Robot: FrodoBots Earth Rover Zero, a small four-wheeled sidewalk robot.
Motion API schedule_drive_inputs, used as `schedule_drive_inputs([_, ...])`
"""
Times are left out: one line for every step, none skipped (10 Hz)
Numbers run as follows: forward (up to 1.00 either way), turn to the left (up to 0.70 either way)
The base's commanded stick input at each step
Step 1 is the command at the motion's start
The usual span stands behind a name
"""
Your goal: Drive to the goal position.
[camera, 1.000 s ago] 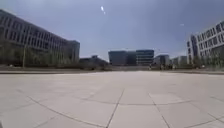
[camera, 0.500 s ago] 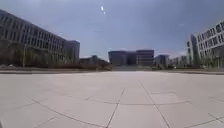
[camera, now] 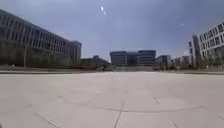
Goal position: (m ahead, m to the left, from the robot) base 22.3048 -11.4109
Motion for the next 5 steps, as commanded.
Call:
schedule_drive_inputs([0.70, 0.00])
schedule_drive_inputs([0.70, 0.00])
schedule_drive_inputs([0.70, 0.00])
schedule_drive_inputs([0.70, 0.00])
schedule_drive_inputs([0.70, 0.00])
